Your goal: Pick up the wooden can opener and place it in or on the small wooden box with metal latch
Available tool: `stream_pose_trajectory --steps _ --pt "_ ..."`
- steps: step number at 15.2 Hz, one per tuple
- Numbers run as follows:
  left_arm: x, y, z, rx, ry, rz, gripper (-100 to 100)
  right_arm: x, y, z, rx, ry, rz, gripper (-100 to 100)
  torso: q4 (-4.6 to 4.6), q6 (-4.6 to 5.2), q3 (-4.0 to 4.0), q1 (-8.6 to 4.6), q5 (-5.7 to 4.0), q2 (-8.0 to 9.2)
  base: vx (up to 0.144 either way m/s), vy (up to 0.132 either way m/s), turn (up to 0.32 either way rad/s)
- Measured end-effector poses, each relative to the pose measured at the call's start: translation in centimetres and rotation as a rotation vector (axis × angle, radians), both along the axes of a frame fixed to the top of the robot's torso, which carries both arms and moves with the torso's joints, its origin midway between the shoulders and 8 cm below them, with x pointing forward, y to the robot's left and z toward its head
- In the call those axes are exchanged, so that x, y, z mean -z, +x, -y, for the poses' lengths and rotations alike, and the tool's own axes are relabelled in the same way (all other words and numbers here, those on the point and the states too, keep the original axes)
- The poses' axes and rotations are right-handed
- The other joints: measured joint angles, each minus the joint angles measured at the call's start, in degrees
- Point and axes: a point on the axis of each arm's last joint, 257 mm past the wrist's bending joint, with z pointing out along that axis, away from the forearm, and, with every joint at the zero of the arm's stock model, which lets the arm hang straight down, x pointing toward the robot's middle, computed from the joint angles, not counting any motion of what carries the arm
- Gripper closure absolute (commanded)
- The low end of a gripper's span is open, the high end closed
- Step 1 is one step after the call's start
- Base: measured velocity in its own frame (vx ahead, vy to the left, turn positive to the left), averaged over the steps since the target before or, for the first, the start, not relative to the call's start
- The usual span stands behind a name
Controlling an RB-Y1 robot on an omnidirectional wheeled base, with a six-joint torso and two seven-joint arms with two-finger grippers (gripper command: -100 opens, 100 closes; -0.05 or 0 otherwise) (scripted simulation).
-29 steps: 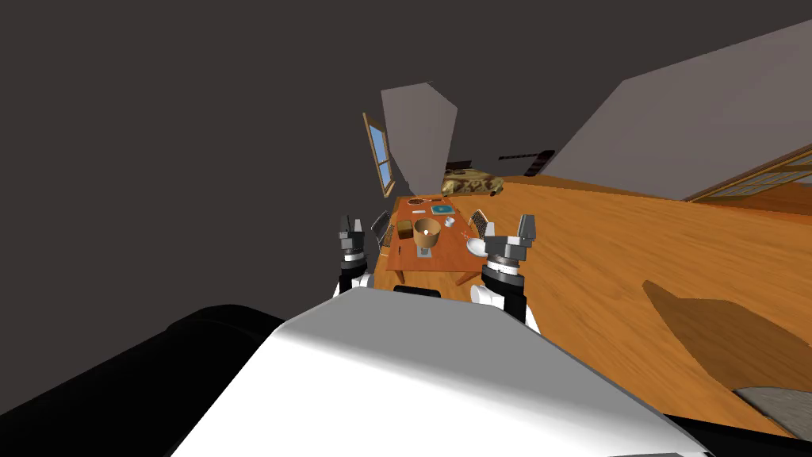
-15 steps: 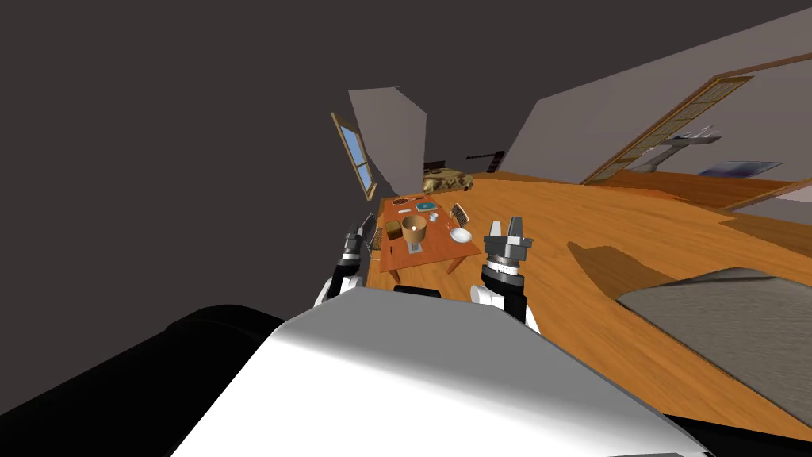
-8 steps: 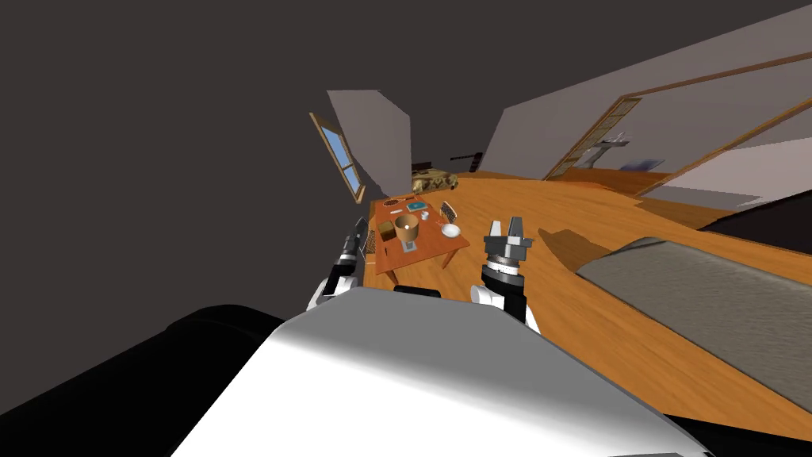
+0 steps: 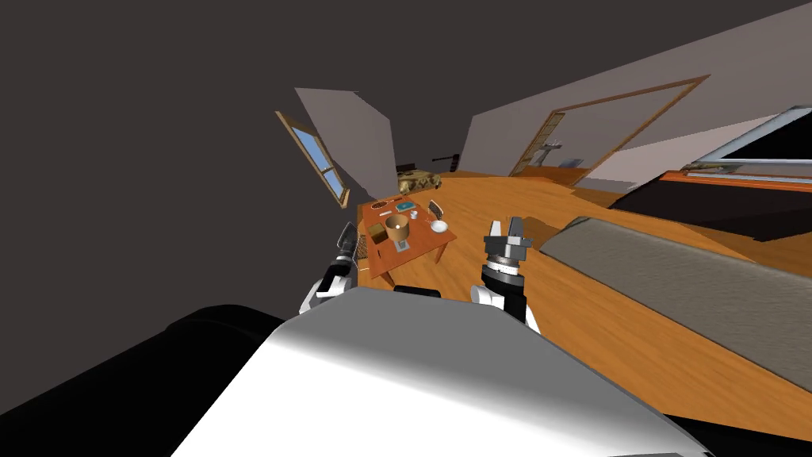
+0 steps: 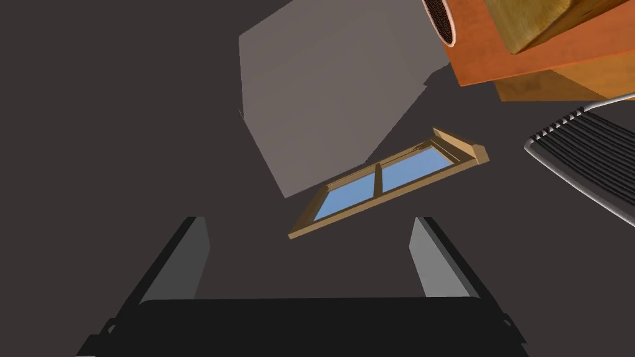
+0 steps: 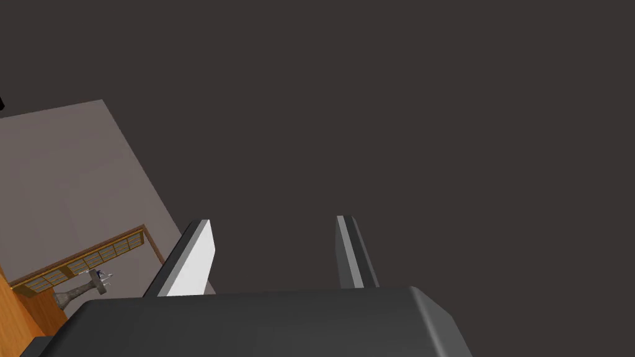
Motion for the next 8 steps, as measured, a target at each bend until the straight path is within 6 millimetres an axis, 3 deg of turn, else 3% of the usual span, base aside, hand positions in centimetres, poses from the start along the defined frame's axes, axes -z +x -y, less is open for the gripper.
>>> stream_pose_trajectory --steps 8 --pt "6.0 -1.4 -5.6 -0.112 0.004 -0.205 -100 0.0 0.0 0.0 0.000 0.000 0.000 0 -0.01 -0.07 -0.04 0.03 0.01 -0.08 -0.028 0.023 -0.247"
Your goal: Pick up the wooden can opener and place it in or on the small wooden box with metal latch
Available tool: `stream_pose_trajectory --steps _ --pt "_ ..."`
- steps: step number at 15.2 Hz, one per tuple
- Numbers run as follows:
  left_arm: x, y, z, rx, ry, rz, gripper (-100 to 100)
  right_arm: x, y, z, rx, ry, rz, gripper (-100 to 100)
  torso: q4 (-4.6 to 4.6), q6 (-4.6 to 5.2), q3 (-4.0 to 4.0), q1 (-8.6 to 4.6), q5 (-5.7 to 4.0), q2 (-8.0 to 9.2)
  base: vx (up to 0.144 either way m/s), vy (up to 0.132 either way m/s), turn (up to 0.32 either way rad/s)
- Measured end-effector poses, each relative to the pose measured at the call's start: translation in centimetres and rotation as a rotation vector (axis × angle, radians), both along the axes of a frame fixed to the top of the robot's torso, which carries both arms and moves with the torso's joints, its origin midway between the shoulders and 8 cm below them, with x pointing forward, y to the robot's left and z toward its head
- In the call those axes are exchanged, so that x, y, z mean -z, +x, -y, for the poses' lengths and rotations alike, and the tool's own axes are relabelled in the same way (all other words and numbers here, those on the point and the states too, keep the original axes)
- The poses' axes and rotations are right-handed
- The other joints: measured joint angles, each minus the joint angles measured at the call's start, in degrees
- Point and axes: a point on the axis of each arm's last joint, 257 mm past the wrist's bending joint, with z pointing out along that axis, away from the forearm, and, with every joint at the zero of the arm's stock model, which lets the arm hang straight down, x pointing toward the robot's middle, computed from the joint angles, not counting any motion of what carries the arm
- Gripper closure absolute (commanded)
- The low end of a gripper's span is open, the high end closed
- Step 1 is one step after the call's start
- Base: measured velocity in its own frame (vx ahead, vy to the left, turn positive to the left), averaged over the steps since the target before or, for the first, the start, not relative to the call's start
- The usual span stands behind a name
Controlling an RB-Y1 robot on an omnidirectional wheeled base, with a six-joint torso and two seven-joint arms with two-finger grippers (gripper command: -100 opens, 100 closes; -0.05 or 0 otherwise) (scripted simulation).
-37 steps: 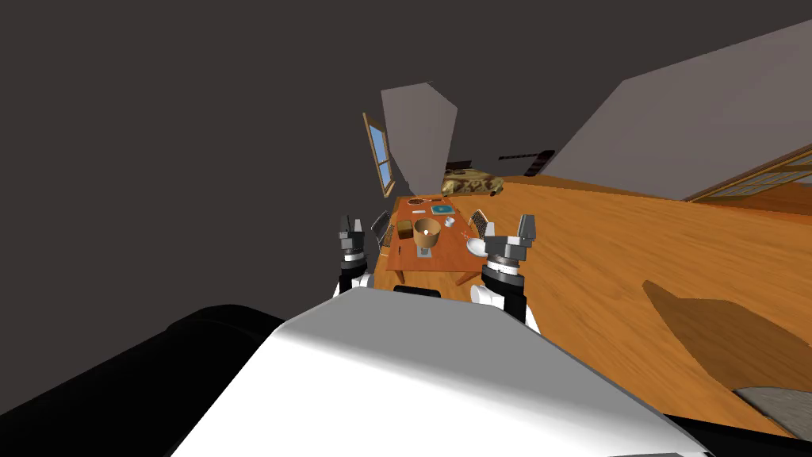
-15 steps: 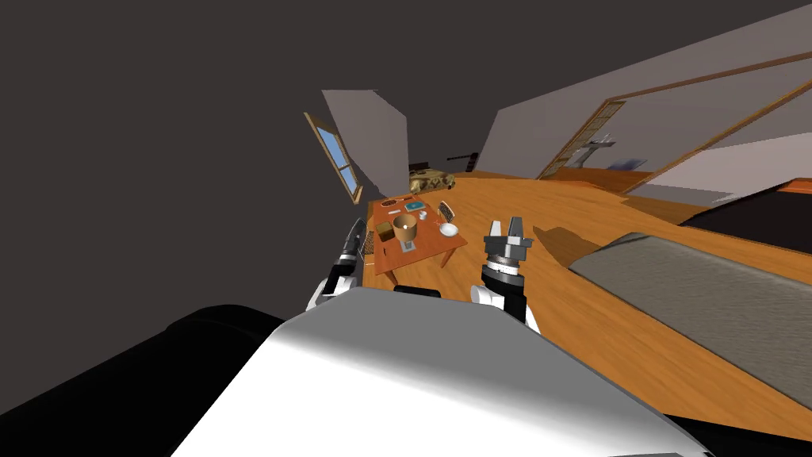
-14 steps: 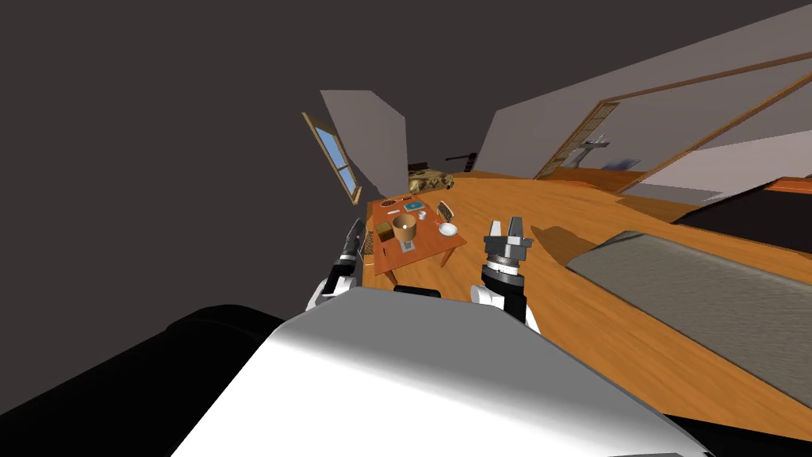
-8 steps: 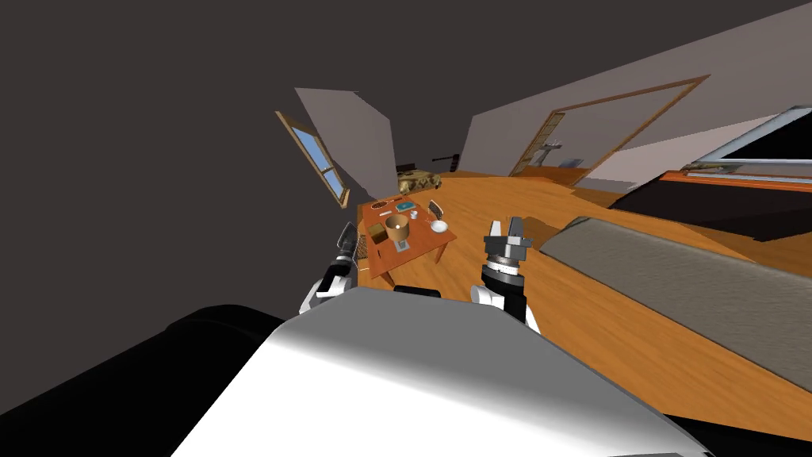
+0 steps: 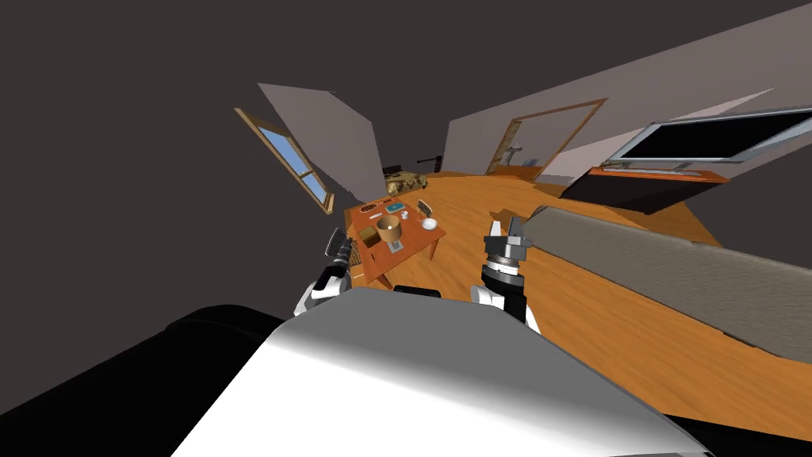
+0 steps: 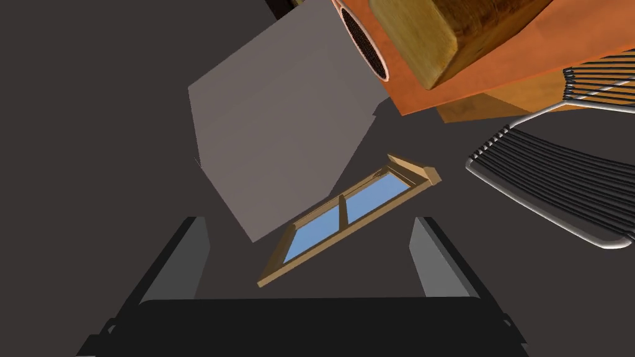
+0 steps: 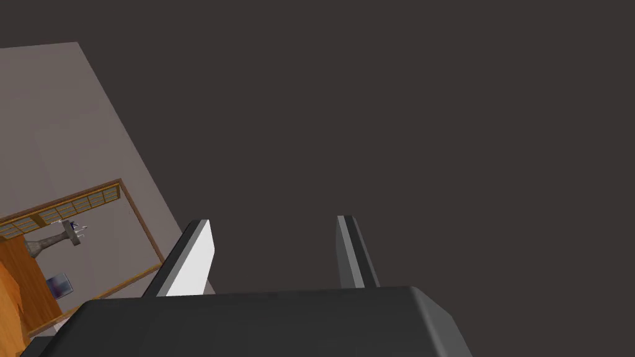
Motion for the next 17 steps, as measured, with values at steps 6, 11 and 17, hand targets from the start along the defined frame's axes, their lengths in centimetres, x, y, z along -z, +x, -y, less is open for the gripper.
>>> stream_pose_trajectory --steps 6,11,17 --pt "4.1 -2.2 -3.8 -0.086 -0.014 -0.151 -100 0.0 0.0 0.0 0.000 0.000 0.000 0 -0.01 0.00 -0.02 0.02 0.00 -0.04 -0.022 0.026 -0.279" --pt "7.6 -5.2 -6.9 -0.162 -0.040 -0.281 -100 0.0 0.0 0.0 0.000 0.000 0.000 0 -0.01 0.04 -0.02 0.06 0.01 -0.03 -0.022 0.032 -0.278" --pt "10.9 -8.3 -9.5 -0.230 -0.079 -0.410 -100 0.0 0.0 0.0 0.000 0.000 0.000 0 -0.02 0.06 -0.06 0.02 0.00 -0.10 -0.017 0.029 -0.266"
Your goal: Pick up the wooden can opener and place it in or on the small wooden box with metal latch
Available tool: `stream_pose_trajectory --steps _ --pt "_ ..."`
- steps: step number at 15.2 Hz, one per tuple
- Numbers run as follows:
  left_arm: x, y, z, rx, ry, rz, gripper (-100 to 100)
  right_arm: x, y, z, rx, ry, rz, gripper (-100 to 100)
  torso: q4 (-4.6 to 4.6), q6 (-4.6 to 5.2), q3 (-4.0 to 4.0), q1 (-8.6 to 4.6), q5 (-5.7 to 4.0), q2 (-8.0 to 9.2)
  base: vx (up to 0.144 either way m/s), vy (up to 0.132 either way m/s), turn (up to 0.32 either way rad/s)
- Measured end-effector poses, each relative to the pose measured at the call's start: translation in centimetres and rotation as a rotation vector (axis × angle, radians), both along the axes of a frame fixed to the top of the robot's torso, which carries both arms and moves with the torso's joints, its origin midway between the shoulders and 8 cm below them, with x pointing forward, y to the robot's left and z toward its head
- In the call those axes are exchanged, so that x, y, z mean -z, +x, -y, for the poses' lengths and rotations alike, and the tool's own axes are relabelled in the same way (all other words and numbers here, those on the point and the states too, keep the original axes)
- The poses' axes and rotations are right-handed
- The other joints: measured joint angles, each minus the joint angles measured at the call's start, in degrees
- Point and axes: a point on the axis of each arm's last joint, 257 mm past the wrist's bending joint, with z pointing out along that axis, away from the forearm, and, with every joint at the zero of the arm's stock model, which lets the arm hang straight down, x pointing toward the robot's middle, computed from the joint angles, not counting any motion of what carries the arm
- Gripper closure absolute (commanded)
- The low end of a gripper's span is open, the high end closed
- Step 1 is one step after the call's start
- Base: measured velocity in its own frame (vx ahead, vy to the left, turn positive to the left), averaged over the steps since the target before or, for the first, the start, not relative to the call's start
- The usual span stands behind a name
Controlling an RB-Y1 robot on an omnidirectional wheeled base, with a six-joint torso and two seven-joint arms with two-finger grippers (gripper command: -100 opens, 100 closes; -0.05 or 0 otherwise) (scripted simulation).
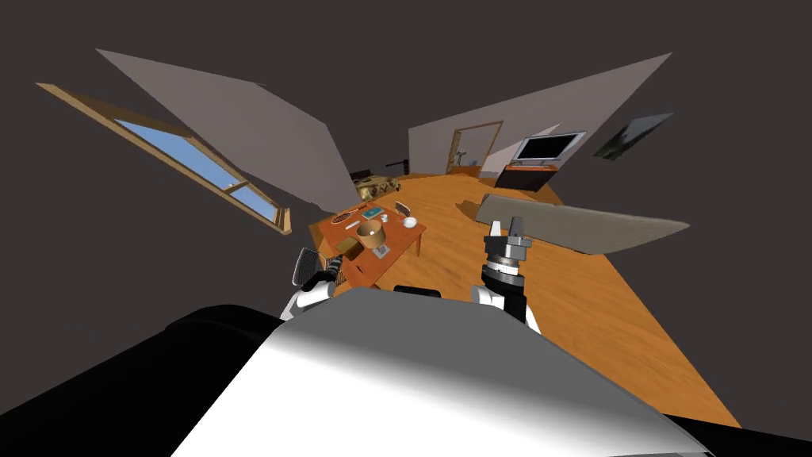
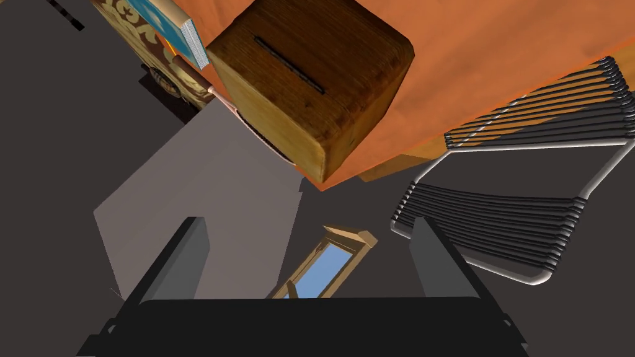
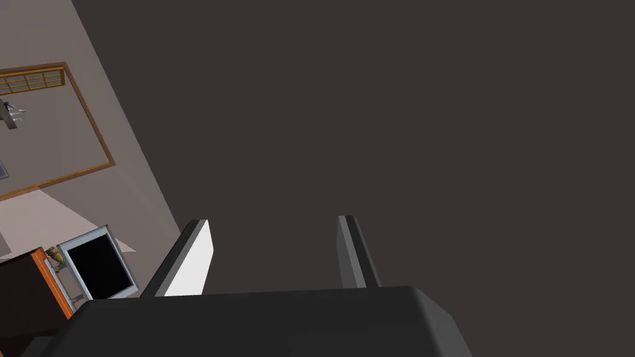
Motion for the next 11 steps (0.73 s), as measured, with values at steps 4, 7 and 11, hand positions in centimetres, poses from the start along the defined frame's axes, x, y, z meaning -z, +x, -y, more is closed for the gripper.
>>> stream_pose_trajectory --steps 4,7,11 --pt "2.6 -2.6 -1.7 -0.053 -0.034 -0.087 -100 0.0 0.0 0.0 0.000 0.000 0.000 0 0.00 -0.02 0.01 0.07 0.01 0.02 -0.020 0.036 -0.245" --pt "3.7 -4.3 -1.9 -0.079 -0.059 -0.138 -100 0.0 0.0 0.0 0.000 0.000 0.000 0 0.00 -0.02 0.00 0.02 0.01 -0.01 -0.013 0.027 -0.235" --pt "5.8 -7.1 -3.0 -0.127 -0.102 -0.219 -100 0.0 0.0 0.0 0.000 0.000 0.000 0 0.00 -0.03 0.00 0.09 0.02 0.00 -0.019 0.036 -0.244"
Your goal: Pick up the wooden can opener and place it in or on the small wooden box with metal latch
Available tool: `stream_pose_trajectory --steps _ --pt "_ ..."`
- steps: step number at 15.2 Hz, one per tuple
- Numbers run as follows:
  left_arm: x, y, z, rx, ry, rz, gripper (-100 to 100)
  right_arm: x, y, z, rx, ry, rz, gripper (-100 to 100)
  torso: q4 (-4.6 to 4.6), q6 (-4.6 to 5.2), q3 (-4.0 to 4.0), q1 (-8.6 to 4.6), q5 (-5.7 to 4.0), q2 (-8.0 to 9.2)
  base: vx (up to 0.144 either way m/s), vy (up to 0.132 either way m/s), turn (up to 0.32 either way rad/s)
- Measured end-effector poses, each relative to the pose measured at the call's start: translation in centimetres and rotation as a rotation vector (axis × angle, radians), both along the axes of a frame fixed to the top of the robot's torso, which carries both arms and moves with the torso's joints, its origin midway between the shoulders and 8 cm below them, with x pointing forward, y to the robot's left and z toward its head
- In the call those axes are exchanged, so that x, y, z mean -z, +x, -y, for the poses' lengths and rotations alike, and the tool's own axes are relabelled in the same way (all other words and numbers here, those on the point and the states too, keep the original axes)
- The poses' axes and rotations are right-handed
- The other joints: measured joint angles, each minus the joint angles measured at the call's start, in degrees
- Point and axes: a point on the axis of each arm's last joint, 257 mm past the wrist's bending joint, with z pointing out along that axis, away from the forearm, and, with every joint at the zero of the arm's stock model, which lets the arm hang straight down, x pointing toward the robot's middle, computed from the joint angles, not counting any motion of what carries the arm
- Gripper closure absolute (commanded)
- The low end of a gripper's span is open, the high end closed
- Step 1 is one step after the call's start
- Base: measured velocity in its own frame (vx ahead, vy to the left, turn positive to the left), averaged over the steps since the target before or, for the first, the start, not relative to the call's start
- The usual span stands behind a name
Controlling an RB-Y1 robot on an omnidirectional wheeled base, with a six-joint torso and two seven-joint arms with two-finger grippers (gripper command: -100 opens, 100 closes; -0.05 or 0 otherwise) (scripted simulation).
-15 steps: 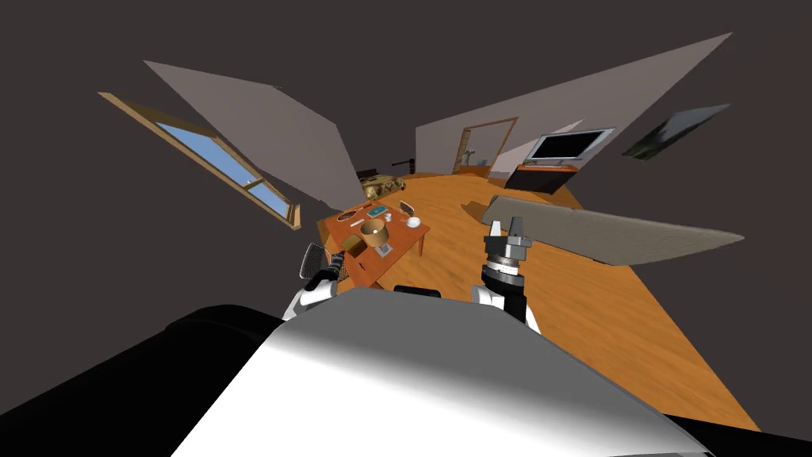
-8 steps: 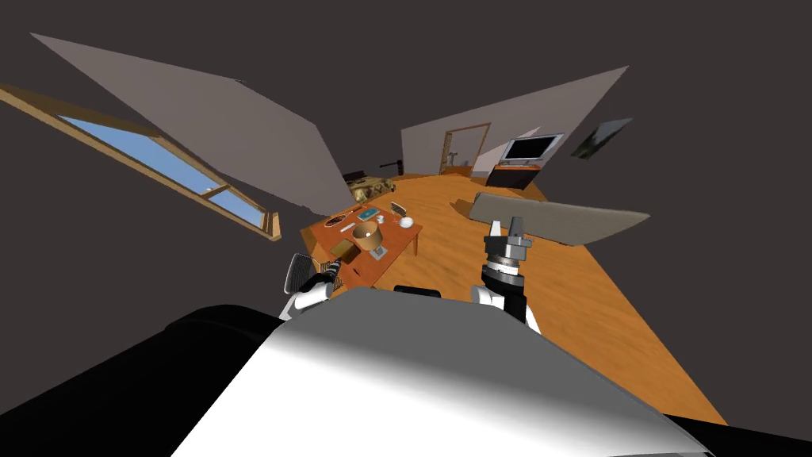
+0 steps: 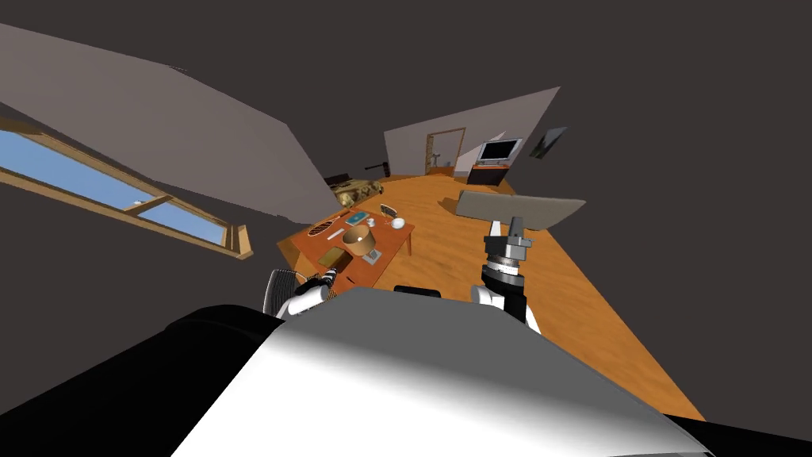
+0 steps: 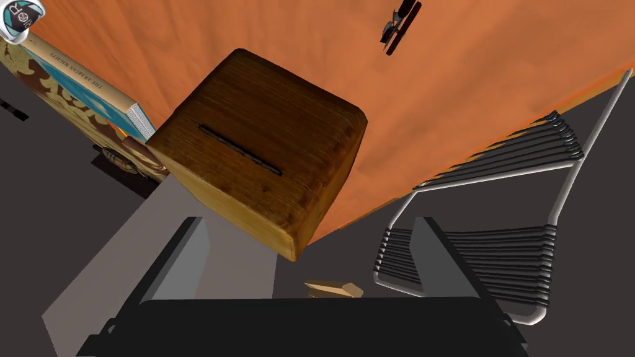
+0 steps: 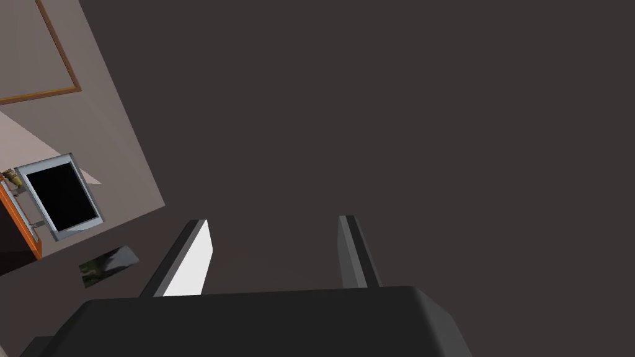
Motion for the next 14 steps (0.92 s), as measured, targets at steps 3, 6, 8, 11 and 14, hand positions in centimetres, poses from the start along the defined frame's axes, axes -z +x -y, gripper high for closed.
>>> stream_pose_trajectory --steps 3,6,8,11,14 --pt "1.0 -1.6 -0.4 -0.025 -0.029 -0.046 -100 0.0 0.0 0.0 0.000 0.000 0.000 0 0.00 0.02 -0.01 -0.07 -0.02 -0.01 -0.018 0.024 -0.208" --pt "2.5 -3.5 -0.5 -0.058 -0.069 -0.103 -100 0.0 0.0 0.0 0.000 0.000 0.000 0 0.00 0.00 -0.01 -0.03 0.00 -0.01 -0.021 0.034 -0.249" --pt "3.2 -5.0 -0.6 -0.076 -0.095 -0.138 -100 0.0 0.0 0.0 0.000 0.000 0.000 0 0.00 -0.05 0.00 -0.02 0.00 -0.01 -0.022 0.030 -0.245" --pt "4.4 -7.2 -0.6 -0.107 -0.139 -0.191 -100 0.0 0.0 0.0 0.000 0.000 0.000 0 0.00 -0.06 0.00 -0.01 0.00 0.00 -0.025 0.037 -0.239" --pt "5.6 -10.0 -0.3 -0.145 -0.193 -0.246 -100 0.0 0.0 0.0 0.000 0.000 0.000 0 0.00 0.02 0.01 0.05 0.01 0.02 -0.031 0.050 -0.363"
